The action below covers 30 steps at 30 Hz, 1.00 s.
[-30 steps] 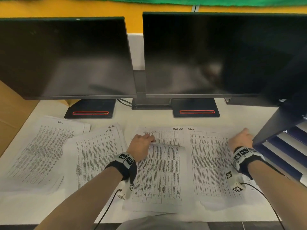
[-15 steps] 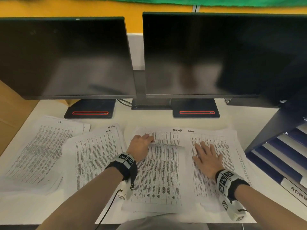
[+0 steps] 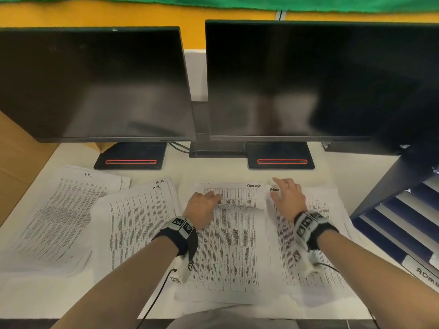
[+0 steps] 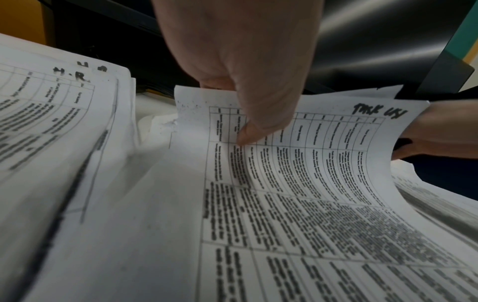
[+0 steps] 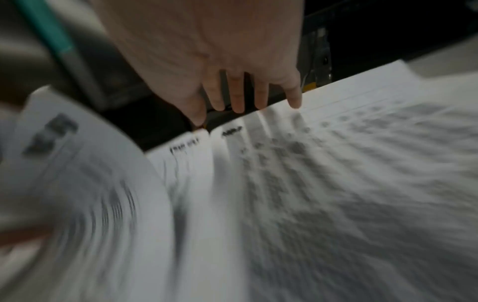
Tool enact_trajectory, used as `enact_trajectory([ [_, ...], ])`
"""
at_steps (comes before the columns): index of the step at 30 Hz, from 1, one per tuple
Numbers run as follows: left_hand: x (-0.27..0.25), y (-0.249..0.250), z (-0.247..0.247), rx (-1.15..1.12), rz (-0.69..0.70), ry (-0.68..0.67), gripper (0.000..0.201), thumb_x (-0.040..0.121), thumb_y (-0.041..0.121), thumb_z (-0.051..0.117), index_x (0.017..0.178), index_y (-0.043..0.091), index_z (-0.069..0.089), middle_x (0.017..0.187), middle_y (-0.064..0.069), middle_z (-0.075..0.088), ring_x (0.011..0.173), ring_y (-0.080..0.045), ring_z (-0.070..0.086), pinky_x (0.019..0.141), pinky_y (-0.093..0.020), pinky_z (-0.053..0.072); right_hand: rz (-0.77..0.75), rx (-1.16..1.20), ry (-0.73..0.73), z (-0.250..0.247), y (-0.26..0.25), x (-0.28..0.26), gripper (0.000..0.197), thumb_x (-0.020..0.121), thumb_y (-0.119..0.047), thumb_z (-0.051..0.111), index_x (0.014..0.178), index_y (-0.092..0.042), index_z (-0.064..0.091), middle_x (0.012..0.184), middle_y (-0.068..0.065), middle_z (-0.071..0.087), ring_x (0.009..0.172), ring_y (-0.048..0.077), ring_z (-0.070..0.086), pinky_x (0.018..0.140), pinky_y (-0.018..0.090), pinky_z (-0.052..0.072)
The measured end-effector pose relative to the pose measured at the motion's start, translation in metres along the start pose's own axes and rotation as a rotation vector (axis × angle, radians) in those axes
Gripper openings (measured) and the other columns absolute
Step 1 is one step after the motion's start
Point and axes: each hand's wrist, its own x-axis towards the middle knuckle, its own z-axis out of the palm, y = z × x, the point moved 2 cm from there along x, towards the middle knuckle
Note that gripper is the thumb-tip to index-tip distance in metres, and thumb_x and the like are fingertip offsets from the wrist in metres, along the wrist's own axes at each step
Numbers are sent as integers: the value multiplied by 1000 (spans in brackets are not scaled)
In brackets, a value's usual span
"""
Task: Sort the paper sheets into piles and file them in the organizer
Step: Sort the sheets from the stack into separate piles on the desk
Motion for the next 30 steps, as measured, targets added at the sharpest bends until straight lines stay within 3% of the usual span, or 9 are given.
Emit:
enact_trajectory([
  [2, 0, 1, -1, -2, -1, 5, 24, 83, 3, 54, 102, 16, 56, 86, -1, 58, 62, -16, 42, 68, -27, 31, 89, 50, -42, 0, -15, 20, 40, 92, -36, 46, 132, -26, 48, 134, 3, 43, 121, 25, 37, 97, 46, 34],
  [5, -1, 1, -3, -8, -10, -7, 23, 85, 3, 52, 104, 16, 55, 88, -1, 58, 63, -16, 42, 69, -28, 36, 76, 17, 23, -2, -28, 31, 16, 86, -35, 56, 93, -29, 69, 115, -1, 54, 110, 22, 43, 94, 45, 30],
  [11, -2, 5, -7, -11, -8, -16, 21, 88, 5, 48, 106, 13, 55, 97, -4, 55, 67, -18, 46, 77, -36, 49, -8, -12, 45, -1, -35, 20, 15, 81, -33, 63, 67, -28, 61, 96, -6, 54, 102, 19, 43, 94, 43, 22],
  [15, -2, 14, -15, 19, 11, 156, 23, 80, 9, 66, 103, 12, 63, 124, -9, 50, 103, -24, 52, 86, -36, 51, -157, 175, -65, 2, -38, 5, 17, 79, -41, 66, 67, -30, 61, 86, -9, 61, 96, 19, 41, 83, 34, 22],
  [18, 1, 19, -17, 44, 43, 180, 29, 79, 13, 68, 107, 18, 65, 132, -5, 51, 119, -26, 45, 100, -42, 39, -178, 442, -249, 0, -39, -2, 15, 77, -36, 70, 70, -24, 66, 80, -7, 70, 90, 14, 58, 83, 32, 38],
  [22, 0, 22, -19, -27, 84, 138, 17, 87, 7, 55, 100, 15, 63, 100, -2, 62, 95, -21, 55, 90, -35, 40, -96, 582, -196, 0, -40, 6, 26, 90, -39, 54, 81, -18, 67, 80, 1, 72, 78, 16, 67, 80, 33, 50],
  [24, -4, 23, -21, -91, 97, 152, 13, 83, 1, 59, 89, 12, 62, 87, -4, 61, 78, -21, 56, 74, -33, 46, -90, 411, -104, 3, -38, 17, 19, 93, -27, 50, 107, -22, 61, 98, 4, 64, 90, 20, 61, 87, 38, 48],
  [26, -8, 22, -21, -146, 105, 161, 17, 78, -2, 65, 81, 12, 57, 80, -4, 58, 68, -18, 52, 63, -30, 46, -114, 206, -150, 9, -39, 28, 36, 91, -20, 52, 127, -25, 51, 115, 6, 50, 108, 22, 49, 100, 39, 41],
  [30, -15, 21, -25, -256, 53, 100, 21, 83, -3, 55, 82, 14, 43, 84, -3, 54, 69, -17, 49, 60, -26, 41, -216, -52, -194, 11, -47, 38, 27, 89, -25, 56, 115, -22, 62, 115, 6, 48, 112, 25, 44, 98, 40, 39],
])
